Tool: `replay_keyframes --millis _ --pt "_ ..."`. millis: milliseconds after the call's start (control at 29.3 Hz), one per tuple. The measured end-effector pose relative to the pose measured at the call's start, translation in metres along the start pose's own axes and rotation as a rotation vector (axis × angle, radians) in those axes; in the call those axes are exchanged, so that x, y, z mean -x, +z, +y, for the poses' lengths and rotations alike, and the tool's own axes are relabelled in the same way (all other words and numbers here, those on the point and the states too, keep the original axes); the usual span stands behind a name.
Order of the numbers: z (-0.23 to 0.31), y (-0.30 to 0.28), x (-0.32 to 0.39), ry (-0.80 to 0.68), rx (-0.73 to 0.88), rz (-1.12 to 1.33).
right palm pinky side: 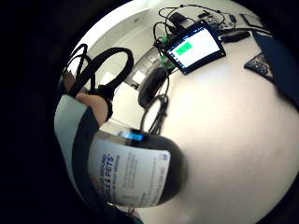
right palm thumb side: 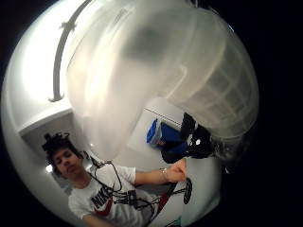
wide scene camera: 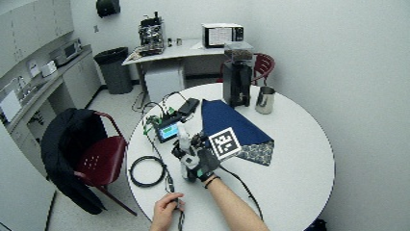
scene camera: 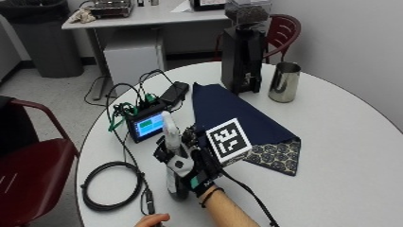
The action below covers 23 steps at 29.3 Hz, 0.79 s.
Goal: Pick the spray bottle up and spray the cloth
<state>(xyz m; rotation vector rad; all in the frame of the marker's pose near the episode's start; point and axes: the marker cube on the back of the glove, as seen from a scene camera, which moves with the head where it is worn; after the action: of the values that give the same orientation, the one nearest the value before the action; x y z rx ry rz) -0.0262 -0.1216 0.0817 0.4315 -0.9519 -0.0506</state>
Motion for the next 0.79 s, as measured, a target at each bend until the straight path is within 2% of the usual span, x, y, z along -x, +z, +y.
replay_keyframes --millis 478,785 --pt "0.018 0.005 -0.024 0.041 0.046 -0.022" --pt "0.048 -0.031 -0.025 0.079 0.077 0.016"
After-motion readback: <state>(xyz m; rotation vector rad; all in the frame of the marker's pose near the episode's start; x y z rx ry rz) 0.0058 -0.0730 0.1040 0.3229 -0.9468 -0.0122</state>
